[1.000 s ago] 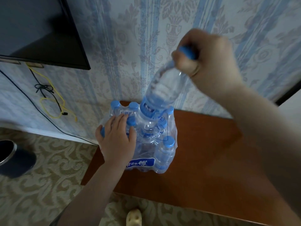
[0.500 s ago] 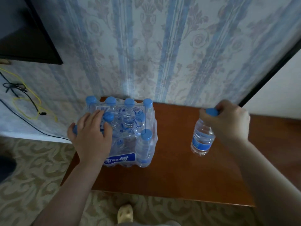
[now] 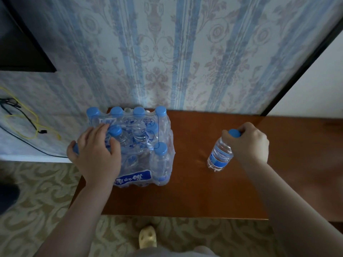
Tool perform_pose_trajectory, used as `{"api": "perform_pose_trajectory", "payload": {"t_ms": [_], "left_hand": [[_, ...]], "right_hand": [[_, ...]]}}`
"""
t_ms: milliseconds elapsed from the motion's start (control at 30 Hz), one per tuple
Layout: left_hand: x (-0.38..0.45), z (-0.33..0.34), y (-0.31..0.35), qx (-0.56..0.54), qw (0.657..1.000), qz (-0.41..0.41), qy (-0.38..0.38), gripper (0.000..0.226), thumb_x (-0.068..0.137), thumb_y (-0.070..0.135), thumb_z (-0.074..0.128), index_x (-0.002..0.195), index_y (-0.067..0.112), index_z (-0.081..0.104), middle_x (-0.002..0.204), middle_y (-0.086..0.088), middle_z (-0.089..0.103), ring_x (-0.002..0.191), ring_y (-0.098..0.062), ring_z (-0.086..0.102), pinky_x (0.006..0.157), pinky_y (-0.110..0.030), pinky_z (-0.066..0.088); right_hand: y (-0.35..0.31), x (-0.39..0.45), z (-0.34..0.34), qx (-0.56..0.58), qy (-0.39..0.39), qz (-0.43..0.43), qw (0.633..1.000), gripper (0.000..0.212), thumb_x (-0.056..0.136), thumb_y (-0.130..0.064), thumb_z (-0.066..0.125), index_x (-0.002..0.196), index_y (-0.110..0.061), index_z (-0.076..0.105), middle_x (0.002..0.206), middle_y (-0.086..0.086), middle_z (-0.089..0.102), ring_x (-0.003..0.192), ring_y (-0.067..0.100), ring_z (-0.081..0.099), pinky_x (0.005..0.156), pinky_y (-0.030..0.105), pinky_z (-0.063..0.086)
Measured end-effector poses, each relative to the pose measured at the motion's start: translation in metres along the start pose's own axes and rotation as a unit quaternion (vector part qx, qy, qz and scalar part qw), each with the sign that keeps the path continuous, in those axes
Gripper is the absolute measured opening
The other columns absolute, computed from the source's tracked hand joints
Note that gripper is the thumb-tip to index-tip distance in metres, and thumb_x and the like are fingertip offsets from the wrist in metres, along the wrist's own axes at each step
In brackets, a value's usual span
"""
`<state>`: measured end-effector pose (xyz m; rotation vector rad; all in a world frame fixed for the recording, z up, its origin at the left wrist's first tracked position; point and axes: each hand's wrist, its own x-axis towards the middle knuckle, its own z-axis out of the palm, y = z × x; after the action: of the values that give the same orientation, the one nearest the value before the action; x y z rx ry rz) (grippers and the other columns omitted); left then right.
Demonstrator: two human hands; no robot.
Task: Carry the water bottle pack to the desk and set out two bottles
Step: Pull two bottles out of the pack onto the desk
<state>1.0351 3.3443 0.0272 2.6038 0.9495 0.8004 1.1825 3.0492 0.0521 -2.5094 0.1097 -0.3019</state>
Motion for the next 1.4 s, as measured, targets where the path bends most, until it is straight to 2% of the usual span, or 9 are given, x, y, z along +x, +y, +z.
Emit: {"api": "perform_pose_trajectory", "payload": {"t_ms": [133, 233, 333, 400, 500, 700, 833, 1067, 1400], "left_hand": [[0.0, -0.003, 0.001, -0.004, 1.0, 0.0, 0.002, 0.05, 0.088, 0.033, 0.035, 0.13, 0.018, 0.057, 0.133, -0.004, 0.061, 0.131, -0.023, 0.043, 0.11, -0.057, 0.02], [-0.001, -0.003, -0.002, 0.006, 1.0, 0.005, -0.009, 0.05, 0.088, 0.036, 0.037, 0.131, 0.019, 0.056, 0.135, -0.002, 0.06, 0.132, -0.021, 0.042, 0.11, -0.055, 0.019], [-0.001, -0.003, -0.005, 0.021, 0.999, 0.011, -0.024, 0.057, 0.085, 0.046, 0.039, 0.133, 0.02, 0.054, 0.137, -0.001, 0.059, 0.133, -0.02, 0.04, 0.11, -0.054, 0.018], [-0.001, -0.004, -0.006, 0.027, 0.999, 0.016, -0.025, 0.062, 0.083, 0.051, 0.038, 0.133, 0.019, 0.055, 0.136, -0.002, 0.06, 0.133, -0.021, 0.042, 0.11, -0.052, 0.018], [-0.002, -0.008, -0.006, 0.03, 0.999, 0.028, -0.03, 0.067, 0.081, 0.056, 0.04, 0.131, 0.015, 0.057, 0.135, -0.004, 0.061, 0.132, -0.023, 0.047, 0.109, -0.054, 0.021], [-0.005, -0.016, -0.016, 0.013, 0.996, 0.058, -0.065, 0.083, 0.077, 0.066, 0.033, 0.139, 0.014, 0.049, 0.146, -0.002, 0.05, 0.139, -0.021, 0.039, 0.114, -0.053, 0.016], [-0.006, -0.016, -0.015, 0.005, 0.997, 0.059, -0.05, 0.078, 0.078, 0.062, 0.039, 0.137, 0.013, 0.052, 0.142, -0.003, 0.054, 0.135, -0.023, 0.044, 0.112, -0.055, 0.021], [-0.002, -0.014, -0.017, 0.013, 0.995, 0.065, -0.074, 0.078, 0.077, 0.066, 0.042, 0.139, 0.019, 0.048, 0.146, 0.003, 0.05, 0.138, -0.017, 0.038, 0.113, -0.052, 0.019], [-0.002, -0.018, -0.029, 0.013, 0.99, 0.106, -0.095, 0.081, 0.082, 0.071, 0.04, 0.141, 0.015, 0.046, 0.148, -0.001, 0.047, 0.137, -0.017, 0.039, 0.11, -0.047, 0.031]], "right_hand": [[-0.012, 0.006, -0.017, -0.141, -0.139, 0.023, 0.98, 0.042, 0.081, -0.042, 0.061, 0.1, -0.007, 0.049, 0.083, 0.009, 0.059, 0.079, 0.031, 0.057, 0.062, 0.037, 0.046], [-0.042, -0.005, -0.017, -0.282, -0.094, -0.06, 0.953, 0.053, 0.079, -0.044, 0.061, 0.112, -0.006, 0.046, 0.112, 0.017, 0.053, 0.105, 0.036, 0.047, 0.086, 0.045, 0.042], [-0.103, -0.036, -0.003, -0.094, -0.061, -0.183, 0.977, 0.041, 0.079, -0.034, 0.063, 0.113, -0.013, 0.055, 0.114, 0.012, 0.054, 0.108, 0.032, 0.046, 0.087, 0.042, 0.038], [-0.147, -0.059, 0.014, 0.033, -0.099, -0.296, 0.95, 0.021, 0.082, -0.024, 0.063, 0.102, -0.018, 0.064, 0.102, 0.003, 0.061, 0.099, 0.024, 0.052, 0.084, 0.035, 0.038], [-0.194, -0.087, 0.046, 0.027, -0.209, -0.392, 0.895, 0.015, 0.084, -0.019, 0.058, 0.093, -0.015, 0.07, 0.091, 0.003, 0.067, 0.089, 0.022, 0.057, 0.077, 0.03, 0.042], [-0.214, -0.095, 0.085, -0.125, -0.209, -0.378, 0.893, 0.017, 0.083, -0.022, 0.062, 0.088, -0.011, 0.05, 0.074, 0.004, 0.058, 0.057, 0.019, 0.042, 0.041, 0.025, 0.023], [-0.207, -0.096, 0.098, -0.048, -0.264, -0.348, 0.898, 0.048, 0.08, -0.023, 0.07, 0.114, -0.011, 0.038, 0.075, 0.007, 0.059, 0.065, 0.027, 0.058, 0.047, 0.031, 0.04], [-0.199, -0.084, 0.113, 0.063, -0.279, -0.326, 0.901, 0.045, 0.072, -0.027, 0.077, 0.09, -0.019, 0.037, 0.074, 0.003, 0.056, 0.067, 0.027, 0.058, 0.052, 0.033, 0.043], [-0.207, -0.075, 0.113, -0.099, -0.276, -0.393, 0.872, 0.036, 0.079, -0.046, 0.065, 0.075, -0.016, 0.045, 0.059, -0.004, 0.041, 0.053, 0.016, 0.045, 0.041, 0.026, 0.027]]}}
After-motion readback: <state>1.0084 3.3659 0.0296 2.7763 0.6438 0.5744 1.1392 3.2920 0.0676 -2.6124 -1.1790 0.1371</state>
